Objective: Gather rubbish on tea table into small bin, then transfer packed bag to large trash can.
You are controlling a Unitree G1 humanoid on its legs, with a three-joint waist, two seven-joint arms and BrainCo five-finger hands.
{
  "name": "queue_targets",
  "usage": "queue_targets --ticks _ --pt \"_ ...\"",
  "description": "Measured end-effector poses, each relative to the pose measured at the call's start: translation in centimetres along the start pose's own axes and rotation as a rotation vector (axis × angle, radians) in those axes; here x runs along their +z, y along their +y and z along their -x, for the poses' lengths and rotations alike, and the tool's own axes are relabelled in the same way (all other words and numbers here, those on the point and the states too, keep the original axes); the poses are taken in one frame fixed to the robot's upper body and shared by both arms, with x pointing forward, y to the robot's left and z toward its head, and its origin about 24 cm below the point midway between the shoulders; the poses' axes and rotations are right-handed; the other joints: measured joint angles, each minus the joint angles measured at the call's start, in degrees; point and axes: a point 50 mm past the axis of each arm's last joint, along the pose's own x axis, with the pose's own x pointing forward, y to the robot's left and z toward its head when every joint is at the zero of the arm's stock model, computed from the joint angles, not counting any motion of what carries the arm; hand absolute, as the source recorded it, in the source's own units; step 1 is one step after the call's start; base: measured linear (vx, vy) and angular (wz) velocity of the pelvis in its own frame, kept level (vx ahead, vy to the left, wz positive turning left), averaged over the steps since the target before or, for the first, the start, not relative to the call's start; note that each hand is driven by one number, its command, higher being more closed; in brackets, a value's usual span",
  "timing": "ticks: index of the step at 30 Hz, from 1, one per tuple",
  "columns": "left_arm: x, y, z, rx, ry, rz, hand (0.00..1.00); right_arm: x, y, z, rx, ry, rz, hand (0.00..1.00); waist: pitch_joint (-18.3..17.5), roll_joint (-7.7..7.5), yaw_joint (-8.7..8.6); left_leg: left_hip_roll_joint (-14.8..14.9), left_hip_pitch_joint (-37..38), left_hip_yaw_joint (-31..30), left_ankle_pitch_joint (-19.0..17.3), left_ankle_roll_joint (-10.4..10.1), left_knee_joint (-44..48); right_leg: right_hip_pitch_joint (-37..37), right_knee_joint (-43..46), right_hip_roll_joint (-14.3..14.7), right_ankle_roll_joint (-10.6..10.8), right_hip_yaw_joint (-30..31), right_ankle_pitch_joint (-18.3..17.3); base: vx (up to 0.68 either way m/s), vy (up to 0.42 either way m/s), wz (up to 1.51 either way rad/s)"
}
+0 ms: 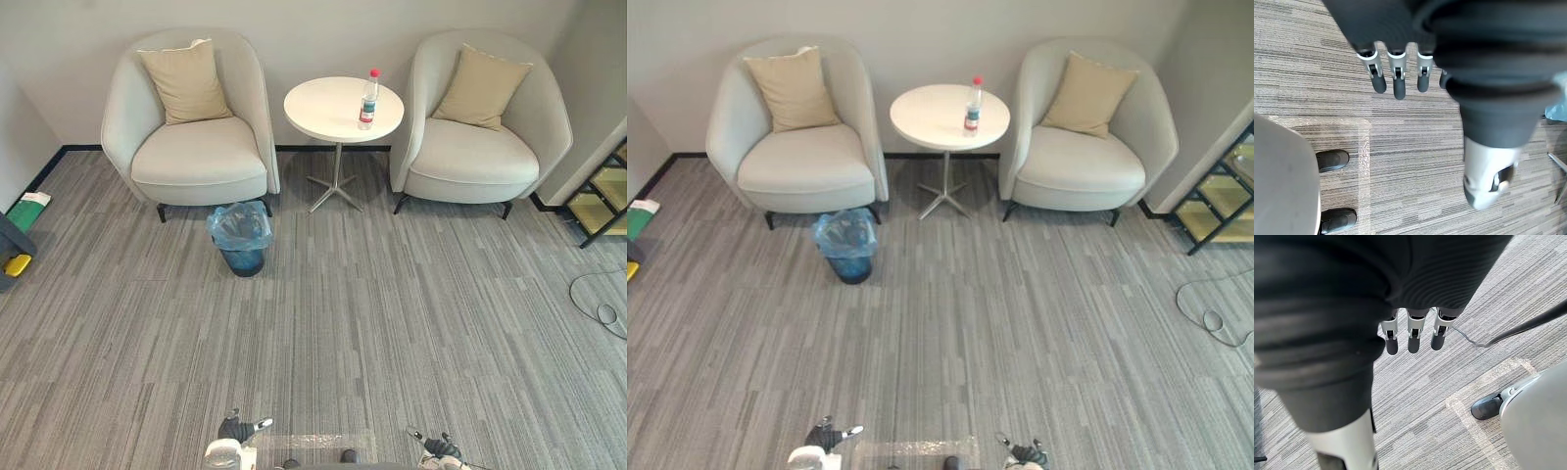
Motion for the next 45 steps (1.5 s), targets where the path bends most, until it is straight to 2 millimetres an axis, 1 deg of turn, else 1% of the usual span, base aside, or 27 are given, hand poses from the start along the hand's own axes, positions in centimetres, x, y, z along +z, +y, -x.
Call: queue_targets --ticks 9,11,13,14,15,17,18,19,22,24,25,27,29,30,31,32,33,34,35,36,38,39,40,41,42,43,45 --pt "0.2 0.0 -0.1 -0.007 -0.005 -0.023 0.0 0.3 0.3 0.0 0.016 -0.016 -0.002 0.0 0.3 -0.26 -0.32 0.1 -0.7 -0.2 -0.3 -0.3 0.2 -0.5 0.0 0.2 -0.3 -0.4 -0.4 0.0 -0.002 0.02" --pt "0.8 0.2 -0.2 -0.001 -0.015 -0.028 0.0 0.3 0.7 0.1 0.031 -0.017 -0.006 0.0 1.1 -1.06 -0.34 0.6 -3.5 -0.3 -4.1 -0.8 7.3 0.2 0.2 0.1 -0.6 -0.7 -0.9 0.01 -0.025 0.09" --pt "1.3 0.3 -0.3 0.002 -0.035 -0.024 0.0 0.5 0.8 0.1 0.035 -0.025 -0.011 0.0 2.0 -0.9 -0.36 2.0 -6.7 0.2 -8.1 -2.2 16.7 0.3 2.4 0.5 -1.3 -0.9 -2.9 0.01 -0.039 0.1" --pt "1.5 0.5 -0.3 0.005 -0.046 -0.021 0.0 0.5 0.8 0.1 0.036 -0.025 -0.012 0.0 2.8 -1.11 -0.34 2.8 -9.9 0.7 -9.5 -3.6 25.0 0.4 3.8 0.4 -1.6 -0.8 -4.8 -0.04 -0.049 0.08" --pt "2.4 0.5 -0.3 0.007 -0.084 -0.008 0.0 0.7 0.8 0.1 0.038 -0.036 -0.017 0.0 3.4 -1.06 -0.32 4.0 -14.0 1.8 -9.5 -3.8 34.9 0.3 5.7 0.4 -2.2 -0.4 -6.6 -0.03 -0.045 0.0" --pt "3.0 0.4 -0.2 0.014 -0.111 0.03 0.0 1.1 0.8 0.2 0.043 -0.062 -0.029 0.0 4.5 -0.23 0.55 6.5 -18.8 3.4 -10.0 -3.5 46.2 1.0 8.1 0.7 -2.8 0.6 -8.5 0.07 0.003 -0.24" --pt "3.0 0.3 -0.1 0.014 -0.117 0.046 0.0 1.5 0.5 0.2 0.036 -0.078 -0.031 0.0 4.7 0.79 0.51 7.8 -21.7 3.9 -12.4 -2.9 49.5 1.4 9.4 0.6 -3.5 1.8 -9.5 0.14 0.058 -0.31" --pt "3.1 0.2 -0.1 0.011 -0.12 0.046 0.0 1.6 0.5 0.1 0.034 -0.081 -0.029 0.0 4.8 0.98 0.54 8.0 -22.8 3.8 -12.8 -2.8 48.9 1.3 9.7 0.3 -3.4 2.3 -9.8 0.18 0.111 -0.4" --pt "3.6 0.2 -0.1 0.011 -0.137 0.062 0.0 2.2 0.6 0.0 0.032 -0.091 -0.025 0.0 5.0 1.05 0.96 6.6 -26.5 3.4 -10.0 -3.9 34.0 0.9 9.9 -3.0 -1.5 5.6 -11.6 0.24 0.175 -0.53" --pt "3.5 -0.2 -0.1 -0.004 -0.137 0.051 0.0 2.7 0.4 -0.1 0.025 -0.103 -0.017 0.0 5.0 2.07 1.21 6.3 -26.0 2.2 -2.9 -5.5 22.5 0.9 9.7 -4.3 0.9 8.4 -13.5 0.4 0.324 -0.71" --pt "3.4 -0.3 -0.1 -0.01 -0.133 0.045 0.0 2.6 0.4 -0.1 0.024 -0.099 -0.011 0.0 4.4 1.97 2.01 4.8 -25.8 2.5 -0.8 -3.4 23.2 1.3 9.5 -5.7 1.7 10.1 -14.3 0.45 0.335 -0.74" --pt "3.9 0.0 -0.2 -0.002 -0.151 0.037 0.0 2.1 1.1 0.1 0.045 -0.086 0.002 0.0 3.7 0.05 2.05 3.0 -26.7 4.6 -4.4 -1.0 25.6 0.1 12.3 -8.1 3.1 11.3 -15.0 0.53 0.3 -0.43" --pt "4.0 -0.1 -0.2 -0.004 -0.153 0.037 0.0 2.1 1.2 0.1 0.051 -0.086 0.014 0.0 3.5 -0.42 2.69 2.2 -24.9 6.4 -6.2 0.2 25.8 -3.2 20.7 -8.9 4.0 12.7 -15.5 0.46 0.22 -0.33" --pt "3.8 -0.1 -0.2 -0.005 -0.147 0.033 0.0 2.1 1.2 0.1 0.053 -0.088 0.026 0.0 3.5 -0.57 2.91 1.6 -21.8 7.7 -7.2 1.2 24.6 -5.6 28.7 -9.1 5.0 13.4 -15.2 0.38 0.136 -0.34" --pt "3.7 -0.2 -0.1 -0.011 -0.144 0.026 0.0 2.3 1.3 0.1 0.058 -0.099 0.05 0.0 3.6 -0.78 2.75 0.8 -17.8 7.9 -8.5 1.5 22.5 -9.8 40.8 -9.7 10.7 12.9 -13.1 0.47 0.16 -0.31" --pt "3.6 -0.3 -0.1 -0.013 -0.143 0.019 0.0 2.4 1.4 0.0 0.062 -0.103 0.051 0.0 3.6 -0.88 2.69 0.5 -16.0 7.9 -9.0 1.6 21.8 -11.7 46.1 -9.8 11.4 12.3 -13.5 0.45 0.114 -0.08" --pt "3.6 -0.7 -0.1 -0.029 -0.139 -0.008 0.0 2.7 1.5 0.0 0.064 -0.11 0.053 0.0 3.8 -0.82 2.48 0.2 -11.6 7.6 -9.7 1.6 20.0 -15.0 53.9 -10.0 10.0 9.0 -15.4 0.46 0.079 0.09" --pt "3.7 -0.9 -0.1 -0.036 -0.139 -0.017 0.0 2.9 1.5 -0.1 0.066 -0.112 0.055 0.0 4.0 -0.7 2.37 0.2 -9.4 7.3 -9.7 1.6 18.5 -16.1 55.7 -10.2 8.6 6.6 -16.3 0.46 0.06 0.17" --pt "3.9 -1.2 -0.1 -0.045 -0.143 -0.022 0.0 3.1 1.5 -0.1 0.069 -0.12 0.067 0.0 4.3 -0.29 2.19 0.8 -5.7 6.8 -9.7 1.6 16.2 -18.2 56.3 -10.4 5.7 1.6 -17.9 0.57 0.004 0.14" --pt "4.3 -1.4 -0.2 -0.049 -0.151 -0.021 0.0 3.6 1.7 -0.1 0.075 -0.138 0.085 0.0 4.8 0.43 1.79 2.1 -2.4 6.7 -9.7 1.6 14.5 -20.5 53.9 -10.1 3.0 -3.9 -19.1 0.46 -0.036 0.14" --pt "4.4 -1.2 -0.3 -0.045 -0.151 -0.027 0.0 4.2 2.3 -0.2 0.088 -0.158 0.103 0.0 5.0 0.74 0.91 4.1 -0.1 6.5 -9.7 1.6 13.7 -24.4 46.1 -8.7 2.0 -8.6 -18.8 0.46 -0.088 0.21" --pt "4.4 -1.1 -0.3 -0.043 -0.149 -0.03 0.0 4.5 2.4 -0.1 0.093 -0.167 0.103 0.0 5.0 0.82 0.36 5.0 0.8 6.3 -9.7 1.6 13.1 -26.1 40.7 -7.8 1.3 -9.7 -16.7 0.48 -0.137 0.29" --pt "4.4 -1.1 -0.4 -0.042 -0.148 -0.032 0.0 4.5 2.4 -0.1 0.094 -0.171 0.101 0.0 5.1 0.6 -0.01 5.4 2.1 5.9 -9.8 0.9 12.5 -27.1 33.1 -6.6 0.7 -10.2 -11.9 0.52 -0.17 0.31" --pt "4.3 -1.0 -0.4 -0.041 -0.145 -0.033 0.0 4.1 2.2 -0.1 0.089 -0.162 0.103 0.0 5.0 -0.16 -0.29 5.2 3.7 5.0 -11.0 -1.7 12.4 -26.7 22.2 -5.5 -1.3 -9.5 -2.1 0.65 -0.231 0.33" --pt "4.3 -1.0 -0.4 -0.041 -0.14 -0.033 0.0 3.8 1.8 -0.1 0.084 -0.154 0.097 0.0 4.9 -0.75 -0.5 5.1 5.2 3.9 -12.3 -3.8 12.5 -26.8 19.5 -5.0 -2.7 -8.2 5.9 0.62 -0.223 0.07" --pt "4.4 -1.7 -0.4 -0.058 -0.139 -0.029 0.0 5.3 1.9 -0.3 0.08 -0.194 0.107 0.0 5.3 1.89 -0.31 7.5 5.3 3.1 -12.4 -5.6 12.9 -26.9 21.6 -3.5 -3.7 -9.1 4.9 0.48 -0.196 0.01" --pt "5.7 -2.3 -0.4 -0.07 -0.168 -0.027 0.0 6.1 1.9 -0.4 0.079 -0.216 0.113 0.0 6.1 2.8 -1.08 7.9 5.6 1.1 -9.4 -6.3 13.4 -26.7 24.5 -3.5 -3.6 -10.0 0.5 0.42 -0.211 0.18"
